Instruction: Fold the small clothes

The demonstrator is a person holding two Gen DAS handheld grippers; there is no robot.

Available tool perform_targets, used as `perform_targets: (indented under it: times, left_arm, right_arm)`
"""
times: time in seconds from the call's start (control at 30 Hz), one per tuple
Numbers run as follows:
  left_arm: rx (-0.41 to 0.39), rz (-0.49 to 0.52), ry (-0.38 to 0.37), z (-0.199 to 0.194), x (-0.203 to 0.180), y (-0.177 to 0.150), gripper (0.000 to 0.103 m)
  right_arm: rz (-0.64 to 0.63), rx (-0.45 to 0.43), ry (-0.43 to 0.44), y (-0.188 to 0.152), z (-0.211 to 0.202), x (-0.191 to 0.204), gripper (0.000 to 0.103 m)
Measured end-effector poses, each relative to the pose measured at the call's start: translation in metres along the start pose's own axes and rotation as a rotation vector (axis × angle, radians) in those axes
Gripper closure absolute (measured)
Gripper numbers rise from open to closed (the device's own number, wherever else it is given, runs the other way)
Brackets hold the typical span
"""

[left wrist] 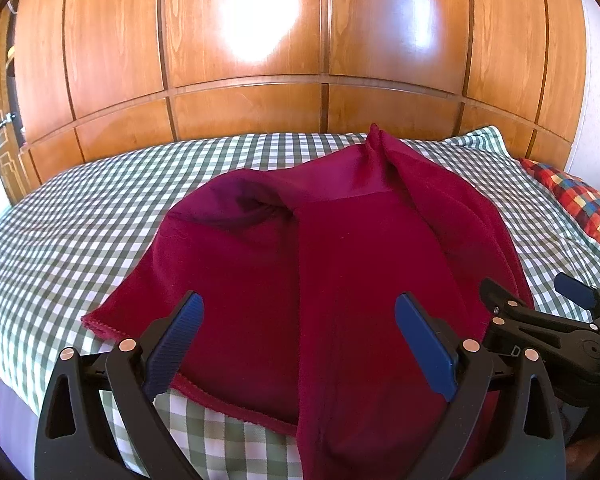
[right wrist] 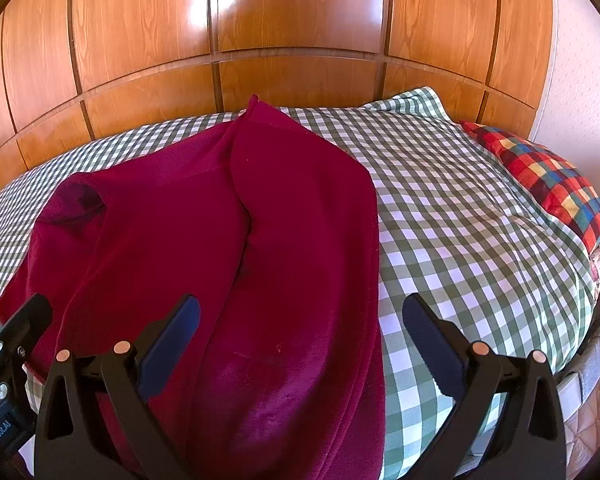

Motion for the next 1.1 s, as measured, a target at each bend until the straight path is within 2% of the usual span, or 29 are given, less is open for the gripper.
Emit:
perform_targets:
  times: [0.43,0.9,1.1]
  left_arm:
    - [-0.025,0.028,0.050,-0.003,0.000,-0.002,0.007]
    - [-0.033,0.051,0.055,-0.009,-0.002,-0.002,0.007]
    - [-0.013,0.061,0.041,-0.004,-0.003,-0.004,0.007]
  right_arm:
    - [0.011,0.006,-0.001,-0.002,0.001,-0.002,0.002]
    - [0.026,0.017,-0.003,-0.006,0.002,-0.009,0.002]
    - [0.032,0.025,-0.009,-0.006,0.005,-0.015,0.002]
Point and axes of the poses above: each gripper's, at about its wrist camera, not at the fingertips, and z roughly the way its jaws point, x to its left, y to its top, the point moved 1 cm from there along z, roughly the way its jaws point, and after that the axes turned 6 degrees about -z, right-handed, at the moved point
